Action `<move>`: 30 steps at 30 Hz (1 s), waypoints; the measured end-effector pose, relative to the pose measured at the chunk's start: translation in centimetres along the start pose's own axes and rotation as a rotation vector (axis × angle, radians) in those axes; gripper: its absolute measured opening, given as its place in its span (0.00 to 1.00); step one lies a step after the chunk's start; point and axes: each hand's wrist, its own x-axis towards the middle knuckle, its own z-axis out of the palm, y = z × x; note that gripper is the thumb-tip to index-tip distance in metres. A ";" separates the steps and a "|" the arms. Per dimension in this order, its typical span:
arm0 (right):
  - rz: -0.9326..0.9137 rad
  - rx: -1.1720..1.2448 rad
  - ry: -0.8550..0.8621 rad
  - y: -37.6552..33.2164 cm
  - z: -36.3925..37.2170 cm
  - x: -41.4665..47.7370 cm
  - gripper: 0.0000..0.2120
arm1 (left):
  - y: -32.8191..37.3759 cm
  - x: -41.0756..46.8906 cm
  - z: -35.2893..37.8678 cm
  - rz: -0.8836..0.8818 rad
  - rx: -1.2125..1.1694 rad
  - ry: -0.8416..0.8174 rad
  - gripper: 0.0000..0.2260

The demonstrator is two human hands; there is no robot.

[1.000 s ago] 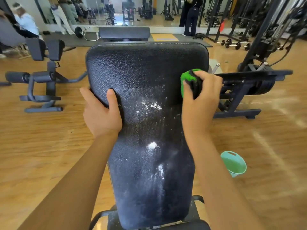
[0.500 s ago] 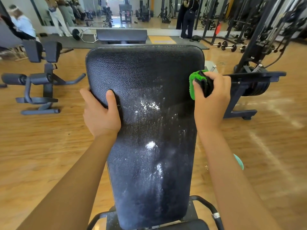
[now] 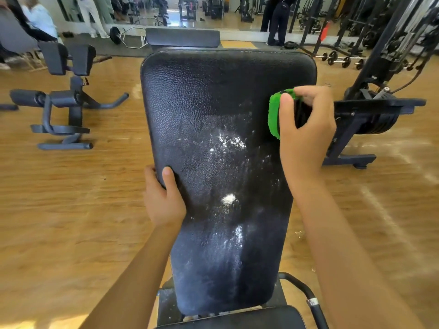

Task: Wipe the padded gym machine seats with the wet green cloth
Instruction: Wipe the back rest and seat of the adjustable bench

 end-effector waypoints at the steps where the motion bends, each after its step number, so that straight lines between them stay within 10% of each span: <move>1: -0.001 0.022 0.003 -0.4 0.4 -0.2 0.11 | -0.1 0.0 -0.1 0.003 0.005 0.001 0.26; 10: -0.266 -0.015 -0.201 -1.1 1.4 -3.4 0.09 | -0.8 0.1 -0.3 0.007 0.006 -0.013 0.23; 19: -0.148 -0.043 -0.006 -1.3 1.6 -0.2 0.09 | -0.5 -0.1 -0.3 0.014 0.041 -0.009 0.23; 30: -0.205 -0.015 -0.149 -1.9 2.1 -2.8 0.07 | -0.5 0.0 -0.6 0.016 0.002 -0.049 0.27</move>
